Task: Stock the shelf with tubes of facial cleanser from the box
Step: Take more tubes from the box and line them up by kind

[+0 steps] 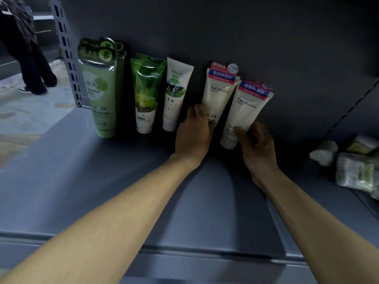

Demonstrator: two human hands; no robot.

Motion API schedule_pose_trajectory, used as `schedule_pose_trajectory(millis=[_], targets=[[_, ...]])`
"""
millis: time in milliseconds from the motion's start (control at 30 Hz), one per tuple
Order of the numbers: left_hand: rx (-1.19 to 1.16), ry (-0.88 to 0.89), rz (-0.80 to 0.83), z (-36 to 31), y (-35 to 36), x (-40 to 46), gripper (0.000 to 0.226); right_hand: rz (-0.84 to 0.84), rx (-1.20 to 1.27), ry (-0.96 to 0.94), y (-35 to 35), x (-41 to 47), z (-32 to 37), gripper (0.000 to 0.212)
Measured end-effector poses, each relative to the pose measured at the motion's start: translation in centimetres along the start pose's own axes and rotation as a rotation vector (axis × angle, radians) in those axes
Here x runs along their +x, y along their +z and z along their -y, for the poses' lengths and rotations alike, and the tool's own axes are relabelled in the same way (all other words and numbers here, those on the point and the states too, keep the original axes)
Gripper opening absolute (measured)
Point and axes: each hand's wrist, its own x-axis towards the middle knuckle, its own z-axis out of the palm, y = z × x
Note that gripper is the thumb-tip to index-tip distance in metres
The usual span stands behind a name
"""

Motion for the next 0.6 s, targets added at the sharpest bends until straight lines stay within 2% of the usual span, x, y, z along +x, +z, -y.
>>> schedule_pose_trajectory(millis=[167, 300, 400, 500, 600], targets=[[0.024, 0.030, -0.020, 0.3, -1.4, -1.9, 0.034, 0.052, 0.111, 0.061, -0.1, 0.0, -0.2, 0.024], [0.096, -0.030, -0.209, 1.0, -3.0, -3.2, 0.029, 0.063, 0.116, 0.063, -0.2, -0.1, -0.4, 0.022], [0.040, -0.086, -0.322, 1.3, -3.1, -2.9, 0.045, 0.060, 0.128, 0.067, -0.2, 0.0, -0.4, 0.022], [-0.019, -0.112, -0.323, 1.4, -2.5, -2.6, 0.064, 0.060, 0.132, 0.065, -0.1, 0.0, -0.4, 0.026], [-0.094, -0.158, -0.289, 1.7, -2.3, -2.4, 0.068, 0.050, 0.143, 0.065, -0.1, -0.1, -0.4, 0.023]])
